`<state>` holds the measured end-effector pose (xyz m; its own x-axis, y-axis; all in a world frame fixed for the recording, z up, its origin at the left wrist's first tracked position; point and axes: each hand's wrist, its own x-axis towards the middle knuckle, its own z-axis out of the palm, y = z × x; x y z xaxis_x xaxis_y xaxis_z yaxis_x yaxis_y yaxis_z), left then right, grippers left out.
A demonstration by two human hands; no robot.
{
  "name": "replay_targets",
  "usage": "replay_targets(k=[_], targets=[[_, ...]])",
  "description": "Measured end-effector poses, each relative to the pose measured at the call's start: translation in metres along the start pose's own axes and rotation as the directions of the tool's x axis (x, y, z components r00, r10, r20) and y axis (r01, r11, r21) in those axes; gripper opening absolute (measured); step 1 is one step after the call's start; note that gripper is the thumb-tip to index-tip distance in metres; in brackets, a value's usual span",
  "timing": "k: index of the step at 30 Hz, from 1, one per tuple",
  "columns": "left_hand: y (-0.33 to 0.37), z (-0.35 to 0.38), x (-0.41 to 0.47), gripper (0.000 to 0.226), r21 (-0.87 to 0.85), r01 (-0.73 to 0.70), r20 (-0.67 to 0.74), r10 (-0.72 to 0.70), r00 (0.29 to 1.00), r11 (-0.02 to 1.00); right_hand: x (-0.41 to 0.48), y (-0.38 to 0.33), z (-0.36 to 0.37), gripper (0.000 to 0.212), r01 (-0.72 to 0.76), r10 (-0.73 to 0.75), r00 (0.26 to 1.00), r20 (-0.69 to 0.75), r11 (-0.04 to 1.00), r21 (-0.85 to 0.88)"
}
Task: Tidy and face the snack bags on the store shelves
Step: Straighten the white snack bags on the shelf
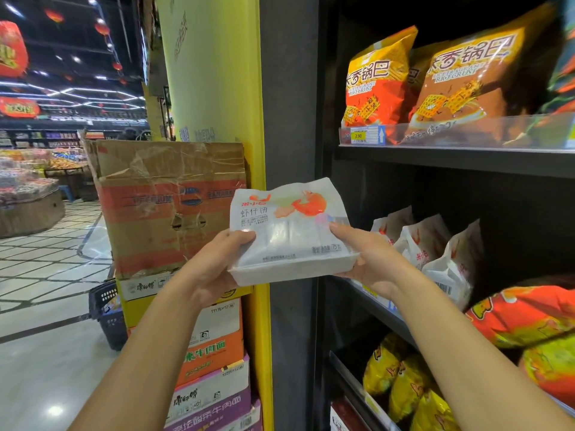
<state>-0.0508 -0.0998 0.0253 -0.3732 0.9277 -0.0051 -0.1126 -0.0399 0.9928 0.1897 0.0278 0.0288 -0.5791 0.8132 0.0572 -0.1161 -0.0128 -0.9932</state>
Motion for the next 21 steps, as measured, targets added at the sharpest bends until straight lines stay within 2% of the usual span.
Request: replay_targets(k=[2,5,8,12,16,21], targets=[[-0.003,-0.006,0.004,0.042,-0.005,-0.053,-0.002,0.053,0.999,0.999,0.003,0.005,-0.004,0.055,0.050,-0.048,0.999,0.025,0.994,-0.099],[-0.006,-0.008,0.006,0.055,-0.023,-0.112,0.058,0.114,0.992,0.993,0.004,0.013,-0.010,0.059,0.106,-0.098,0.994,0.050,0.976,-0.191],[-0.008,-0.005,0.009,0.043,-0.008,-0.192,0.061,0.192,0.979,0.981,0.005,0.019,-0.014,0.059,0.142,-0.142,0.990,0.020,0.939,-0.313],[-0.014,-0.003,0.021,0.043,0.041,-0.258,-0.019,0.259,0.966,0.965,0.009,0.022,-0.016,0.061,0.161,-0.240,0.968,-0.079,0.828,-0.538],[-0.019,0.003,0.032,0.050,0.122,-0.332,-0.123,0.346,0.930,0.935,0.013,0.018,-0.025,0.060,0.102,-0.353,0.921,-0.162,0.622,-0.776],[-0.025,0.021,0.048,0.056,0.180,-0.418,-0.118,0.442,0.889,0.890,0.030,0.002,-0.056,0.069,-0.006,-0.493,0.862,-0.118,0.224,-0.975]])
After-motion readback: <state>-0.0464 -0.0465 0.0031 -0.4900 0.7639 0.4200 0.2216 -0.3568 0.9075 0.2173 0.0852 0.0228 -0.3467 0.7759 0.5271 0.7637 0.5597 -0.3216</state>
